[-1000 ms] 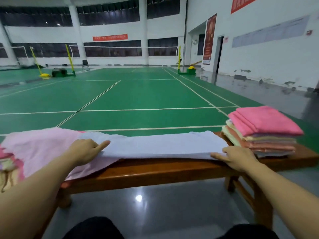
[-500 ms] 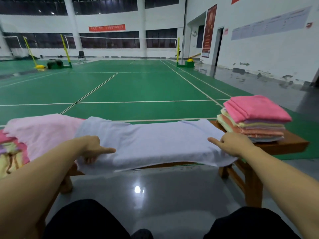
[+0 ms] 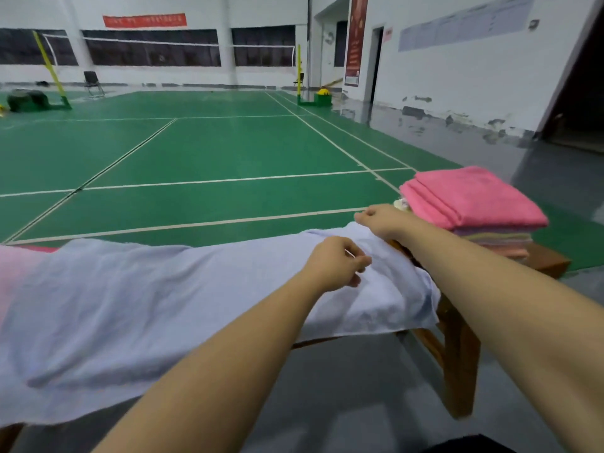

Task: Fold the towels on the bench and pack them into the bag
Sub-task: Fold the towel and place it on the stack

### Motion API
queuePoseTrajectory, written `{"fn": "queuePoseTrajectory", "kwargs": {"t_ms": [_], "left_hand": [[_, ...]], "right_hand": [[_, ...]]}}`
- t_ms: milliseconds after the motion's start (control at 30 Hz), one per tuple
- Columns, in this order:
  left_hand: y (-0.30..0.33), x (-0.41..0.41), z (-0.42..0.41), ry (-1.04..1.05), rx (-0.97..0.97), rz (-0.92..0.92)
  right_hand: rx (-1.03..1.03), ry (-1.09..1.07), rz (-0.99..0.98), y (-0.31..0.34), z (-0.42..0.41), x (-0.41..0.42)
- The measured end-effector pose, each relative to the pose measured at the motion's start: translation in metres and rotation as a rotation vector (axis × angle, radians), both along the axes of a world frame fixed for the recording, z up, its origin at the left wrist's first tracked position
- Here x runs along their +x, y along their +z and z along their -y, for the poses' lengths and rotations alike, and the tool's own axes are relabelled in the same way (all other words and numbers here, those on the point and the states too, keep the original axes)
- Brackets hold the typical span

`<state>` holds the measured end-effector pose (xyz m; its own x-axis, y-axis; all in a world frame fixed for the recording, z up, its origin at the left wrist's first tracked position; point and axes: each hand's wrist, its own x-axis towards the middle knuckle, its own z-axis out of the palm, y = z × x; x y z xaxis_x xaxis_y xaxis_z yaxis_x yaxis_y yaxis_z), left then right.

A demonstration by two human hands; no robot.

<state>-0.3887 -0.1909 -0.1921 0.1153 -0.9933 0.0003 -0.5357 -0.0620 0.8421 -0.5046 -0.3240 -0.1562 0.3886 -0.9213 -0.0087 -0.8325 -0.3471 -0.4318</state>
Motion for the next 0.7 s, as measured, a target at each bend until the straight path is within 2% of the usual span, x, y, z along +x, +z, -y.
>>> {"fn": "queuePoseTrajectory", "kwargs": {"t_ms": [100, 267, 367, 500, 600, 700], "left_hand": [[-0.008, -0.026, 0.04, -0.02, 0.029, -0.057], [-0.013, -0.059, 0.077, -0.045, -0.033, 0.06], [-0.019, -0.076, 0.083, -0.04, -0.01, 0.134], [-0.025, -0.079, 0.085, -0.009, 0.029, 0.348], [-0.024, -0.073, 0.087, -0.036, 0.069, 0.41], [-0.023, -0.064, 0.081, -0.053, 0.056, 0.468]], "right_hand": [[0.115, 0.037, -0.085, -0.003, 0.021, 0.009], [0.252, -0.006, -0.039, -0.006, 0.044, 0.011], [0.251, -0.034, -0.043, -0.012, 0.055, 0.01], [0.207, -0.041, -0.066, -0.022, 0.064, 0.011], [0.123, -0.035, -0.117, -0.032, 0.067, 0.01], [0.098, -0.131, -0.108, -0.041, 0.068, 0.013]]}}
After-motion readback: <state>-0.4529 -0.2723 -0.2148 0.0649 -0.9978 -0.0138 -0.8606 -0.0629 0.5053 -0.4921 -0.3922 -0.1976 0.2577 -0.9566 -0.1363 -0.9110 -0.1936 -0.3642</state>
